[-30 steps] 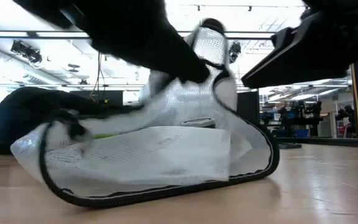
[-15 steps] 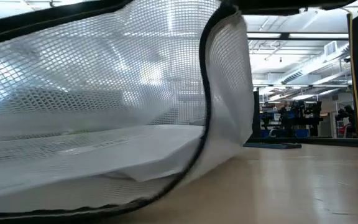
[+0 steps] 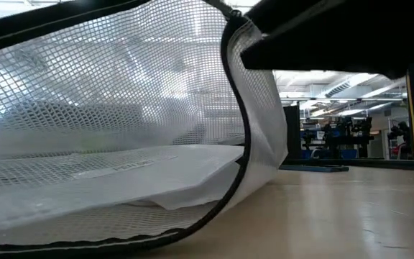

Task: Unpack backpack
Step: Close the zip bag

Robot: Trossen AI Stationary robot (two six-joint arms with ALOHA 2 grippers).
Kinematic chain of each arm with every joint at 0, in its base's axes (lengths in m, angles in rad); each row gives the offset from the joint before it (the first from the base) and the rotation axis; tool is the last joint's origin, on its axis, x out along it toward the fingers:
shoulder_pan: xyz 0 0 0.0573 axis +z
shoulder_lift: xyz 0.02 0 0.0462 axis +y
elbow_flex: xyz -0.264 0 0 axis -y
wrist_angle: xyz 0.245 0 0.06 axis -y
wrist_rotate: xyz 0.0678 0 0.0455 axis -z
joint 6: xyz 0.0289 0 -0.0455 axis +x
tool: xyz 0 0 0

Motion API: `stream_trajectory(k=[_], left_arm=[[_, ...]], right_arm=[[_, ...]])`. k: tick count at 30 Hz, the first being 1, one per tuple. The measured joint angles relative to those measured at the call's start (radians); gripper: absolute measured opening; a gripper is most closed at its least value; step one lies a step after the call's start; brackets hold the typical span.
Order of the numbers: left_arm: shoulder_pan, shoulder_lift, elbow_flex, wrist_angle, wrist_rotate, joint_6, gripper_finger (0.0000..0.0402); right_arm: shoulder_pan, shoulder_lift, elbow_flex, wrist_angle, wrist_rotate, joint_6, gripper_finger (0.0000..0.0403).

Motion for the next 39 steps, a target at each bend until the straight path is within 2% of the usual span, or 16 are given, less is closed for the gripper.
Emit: stream_trajectory(k=[4,10,14,19,23,31,39], left_arm=[[0.001,0.0,0.0,0.003,-0.001,0.0,0.0],[0.001,0.0,0.0,0.008,-0.002,0.0,0.0],[0.001,0.0,0.0,0.009,-0.003,0.0,0.0],[0.001,0.0,0.0,0.009,-0.003,0.001,0.0],[0.001,0.0,0.0,0.008,-0.003,0.001,0.0],[-0.028,-0.019,0.0,-0.06,-0.007,-0.012,0.0],[-0.099,-0.085,0.002,-0.208,-0.111,-0.113,0.0]], right_arm=[[-0.012,0.0,0.008,0.001,-0.009,-0.016,0.0253],[-0.06,0.003,0.008,-0.001,-0.07,-0.016,0.0186],[-0.08,0.003,0.008,0.002,-0.112,-0.001,0.0119],[-0.081,0.003,0.008,0.003,-0.12,0.007,0.0016],[-0.071,0.003,0.008,0.003,-0.099,0.01,0.0004],[0.014,-0.036,0.008,-0.011,0.096,0.008,0.0],[0.102,-0.106,0.009,-0.058,0.245,0.004,0.0]])
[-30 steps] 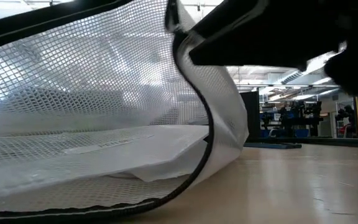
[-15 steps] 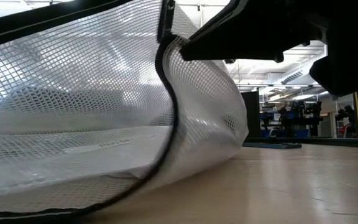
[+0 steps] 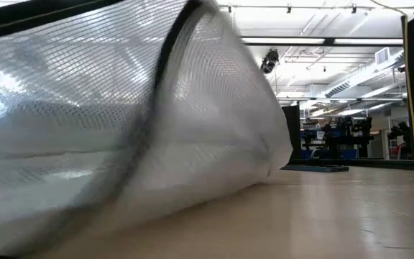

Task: Unpack backpack
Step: Close the zip bag

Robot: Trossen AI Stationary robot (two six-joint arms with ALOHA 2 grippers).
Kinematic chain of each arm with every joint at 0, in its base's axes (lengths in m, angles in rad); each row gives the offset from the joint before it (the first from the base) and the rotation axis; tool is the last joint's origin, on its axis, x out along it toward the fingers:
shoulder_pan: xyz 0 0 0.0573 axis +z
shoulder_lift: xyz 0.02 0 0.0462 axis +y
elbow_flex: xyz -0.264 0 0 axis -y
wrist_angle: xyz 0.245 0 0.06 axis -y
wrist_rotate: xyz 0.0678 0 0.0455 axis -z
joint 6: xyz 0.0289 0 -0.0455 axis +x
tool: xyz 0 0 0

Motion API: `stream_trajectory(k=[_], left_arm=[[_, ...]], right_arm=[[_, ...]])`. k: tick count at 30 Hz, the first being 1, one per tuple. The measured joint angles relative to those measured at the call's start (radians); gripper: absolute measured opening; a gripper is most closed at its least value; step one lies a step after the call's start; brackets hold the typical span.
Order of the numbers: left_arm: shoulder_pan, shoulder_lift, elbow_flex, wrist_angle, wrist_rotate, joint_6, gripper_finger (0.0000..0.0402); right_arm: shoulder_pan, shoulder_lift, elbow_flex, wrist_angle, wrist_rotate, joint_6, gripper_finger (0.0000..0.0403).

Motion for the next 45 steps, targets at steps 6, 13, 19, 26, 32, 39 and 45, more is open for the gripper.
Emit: stream_trajectory(k=[6,13,19,26,32,39,45], left_arm=[[-0.031,-0.021,0.0,-0.029,-0.05,-0.02,0.0],[-0.025,-0.022,0.041,-0.027,-0.055,0.034,0.0],[-0.024,-0.022,0.142,-0.071,-0.056,0.117,0.0],[0.003,-0.022,0.234,-0.126,-0.072,0.186,0.0],[0.049,-0.022,0.301,-0.178,-0.07,0.245,0.0],[0.093,-0.022,0.359,-0.253,-0.053,0.254,0.0],[0.114,-0.022,0.379,-0.251,-0.011,0.275,0.0]], right_arm=[[0.015,-0.01,0.0,0.005,-0.026,0.03,0.0],[-0.061,0.005,0.0,0.067,-0.326,0.049,0.0042],[-0.101,0.006,-0.001,0.106,-0.337,0.037,0.0166],[-0.16,0.01,-0.001,0.168,-0.448,0.092,0.0317],[-0.183,0.011,-0.001,0.261,-0.505,0.093,0.036],[-0.194,0.011,0.0,0.33,-0.505,0.042,0.0343],[-0.234,0.011,0.0,0.332,-0.5,0.042,0.0324]])
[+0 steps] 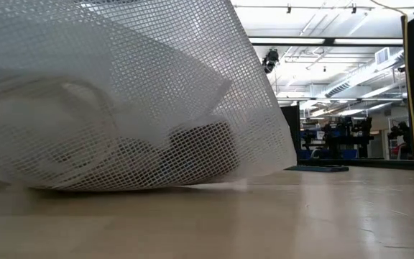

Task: Unpack backpack
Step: Close the zip bag

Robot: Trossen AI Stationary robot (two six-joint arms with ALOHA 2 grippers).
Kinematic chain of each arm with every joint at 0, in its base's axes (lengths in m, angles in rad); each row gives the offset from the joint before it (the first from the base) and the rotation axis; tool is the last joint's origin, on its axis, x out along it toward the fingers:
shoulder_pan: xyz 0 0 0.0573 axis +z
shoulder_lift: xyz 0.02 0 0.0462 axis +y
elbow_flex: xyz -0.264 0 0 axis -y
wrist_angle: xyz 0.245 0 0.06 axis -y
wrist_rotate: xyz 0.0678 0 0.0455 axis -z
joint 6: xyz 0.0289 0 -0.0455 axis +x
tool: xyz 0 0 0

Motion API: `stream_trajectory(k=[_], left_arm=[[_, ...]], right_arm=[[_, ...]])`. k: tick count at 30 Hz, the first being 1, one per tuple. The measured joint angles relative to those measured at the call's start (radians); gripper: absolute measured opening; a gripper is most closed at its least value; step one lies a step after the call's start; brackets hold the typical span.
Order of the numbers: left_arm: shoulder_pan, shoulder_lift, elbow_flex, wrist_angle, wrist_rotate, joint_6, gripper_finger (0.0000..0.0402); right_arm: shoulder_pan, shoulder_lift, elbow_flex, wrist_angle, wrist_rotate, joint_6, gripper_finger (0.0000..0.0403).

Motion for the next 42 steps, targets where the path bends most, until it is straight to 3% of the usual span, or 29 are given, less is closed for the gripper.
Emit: stream_trajectory(k=[9,20,28,35,42], left_arm=[[0.001,0.0,0.0,0.0,0.017,-0.001,0.0],[-0.02,0.0,0.0,-0.061,0.011,-0.033,0.0],[-0.029,-0.004,0.0,-0.111,-0.006,-0.05,0.0],[-0.029,-0.005,0.0,-0.164,-0.025,-0.103,0.0],[-0.049,-0.007,0.0,-0.293,-0.025,-0.189,0.0]], right_arm=[[-0.048,0.0,0.043,-0.006,0.002,-0.021,0.026],[-0.01,0.0,0.05,-0.053,-0.003,-0.074,0.0017],[0.005,0.0,0.051,-0.123,0.163,-0.072,0.0002],[0.011,0.0,0.05,-0.13,0.179,-0.074,0.0002],[0.05,0.0,0.101,-0.134,0.29,-0.126,0.0]])
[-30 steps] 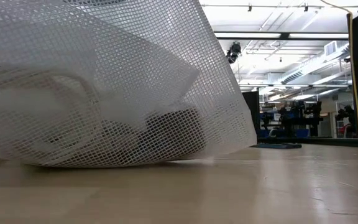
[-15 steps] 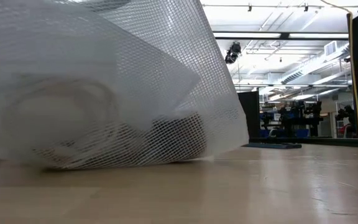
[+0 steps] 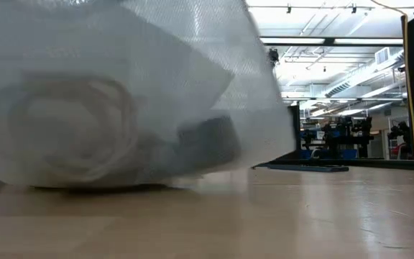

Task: Unpack backpack
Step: Close the zip bag

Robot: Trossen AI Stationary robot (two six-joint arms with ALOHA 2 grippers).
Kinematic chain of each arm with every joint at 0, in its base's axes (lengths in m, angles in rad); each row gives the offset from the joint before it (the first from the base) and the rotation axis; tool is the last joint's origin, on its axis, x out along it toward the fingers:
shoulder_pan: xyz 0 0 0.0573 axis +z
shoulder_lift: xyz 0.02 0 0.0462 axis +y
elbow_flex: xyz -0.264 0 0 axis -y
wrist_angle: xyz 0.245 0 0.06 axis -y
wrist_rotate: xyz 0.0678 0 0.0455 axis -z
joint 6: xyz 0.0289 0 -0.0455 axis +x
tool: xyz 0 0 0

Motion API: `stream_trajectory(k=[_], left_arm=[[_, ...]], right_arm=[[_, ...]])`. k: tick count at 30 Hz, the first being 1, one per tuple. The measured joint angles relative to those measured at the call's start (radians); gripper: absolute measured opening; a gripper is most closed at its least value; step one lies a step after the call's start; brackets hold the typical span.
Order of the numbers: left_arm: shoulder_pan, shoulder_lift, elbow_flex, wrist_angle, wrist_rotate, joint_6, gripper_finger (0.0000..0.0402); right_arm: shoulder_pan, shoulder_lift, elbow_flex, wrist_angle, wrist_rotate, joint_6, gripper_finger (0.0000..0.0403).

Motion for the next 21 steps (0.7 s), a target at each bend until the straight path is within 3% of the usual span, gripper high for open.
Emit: stream_trajectory(k=[8,12,17,21], left_arm=[[-0.064,-0.004,0.0,-0.325,0.004,-0.319,0.0],[-0.105,-0.004,0.0,-0.419,0.005,-0.426,0.0],[-0.164,-0.018,0.0,-0.529,0.016,-0.554,0.0],[-0.203,-0.025,0.067,-0.641,-0.003,-0.641,0.0]], right_arm=[[0.078,0.0,0.063,0.001,0.244,-0.13,0.0],[0.103,0.0,0.087,0.002,0.323,-0.189,0.0],[0.126,-0.008,0.109,0.01,0.494,-0.286,0.0],[0.135,-0.023,0.114,0.018,0.518,-0.304,0.0]])
